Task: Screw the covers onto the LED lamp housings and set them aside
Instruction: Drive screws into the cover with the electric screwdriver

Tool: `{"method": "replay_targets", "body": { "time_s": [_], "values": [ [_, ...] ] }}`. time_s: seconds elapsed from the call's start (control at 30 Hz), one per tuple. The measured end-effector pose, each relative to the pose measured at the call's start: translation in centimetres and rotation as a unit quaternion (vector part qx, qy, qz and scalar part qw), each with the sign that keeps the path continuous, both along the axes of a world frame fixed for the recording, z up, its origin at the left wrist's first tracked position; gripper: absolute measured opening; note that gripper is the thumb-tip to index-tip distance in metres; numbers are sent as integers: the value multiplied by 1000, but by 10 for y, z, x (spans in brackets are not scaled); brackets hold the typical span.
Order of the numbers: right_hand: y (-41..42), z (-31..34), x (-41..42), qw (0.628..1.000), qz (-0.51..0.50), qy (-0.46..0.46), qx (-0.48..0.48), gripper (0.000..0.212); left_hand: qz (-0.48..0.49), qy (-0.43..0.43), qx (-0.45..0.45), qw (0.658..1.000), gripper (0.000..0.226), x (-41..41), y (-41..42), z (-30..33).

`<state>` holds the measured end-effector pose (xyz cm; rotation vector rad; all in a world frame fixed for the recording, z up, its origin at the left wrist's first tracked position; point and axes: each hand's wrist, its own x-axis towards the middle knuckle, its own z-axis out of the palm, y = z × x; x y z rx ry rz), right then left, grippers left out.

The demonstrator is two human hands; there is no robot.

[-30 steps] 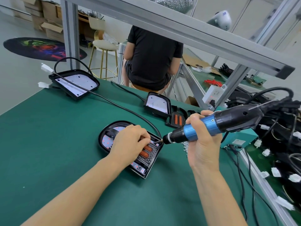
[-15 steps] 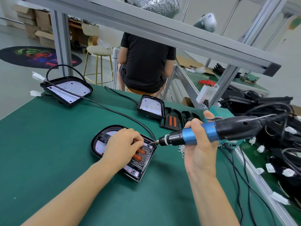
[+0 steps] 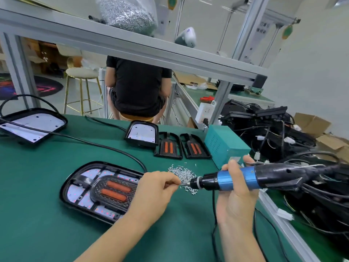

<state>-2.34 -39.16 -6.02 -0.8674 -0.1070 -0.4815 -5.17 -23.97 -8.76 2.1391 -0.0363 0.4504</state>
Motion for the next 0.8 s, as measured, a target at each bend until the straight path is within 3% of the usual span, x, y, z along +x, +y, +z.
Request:
{"method": "replay_targets", "body": {
  "time_s": [0.2,0.33,0.47,0.63,0.8],
  "values": [
    [-20,-6,0,999,-26,26,14,38,25,51,109,992,19,22,-25,-25],
    [-26,-12,1,998,-33,54,7,34,38,68,256,964,21,30,-28,-40],
    [-30,-13,0,998,-32,58,2,34,40,82,306,948,19,38,-32,-41],
    [-34,-14,-1,998,-24,66,3,35,42,184,163,968,16,45,-26,-33],
    [-40,-11,-1,998,-2,56,30,32,13,154,-141,978,19,34,-25,-39]
  ]
}}
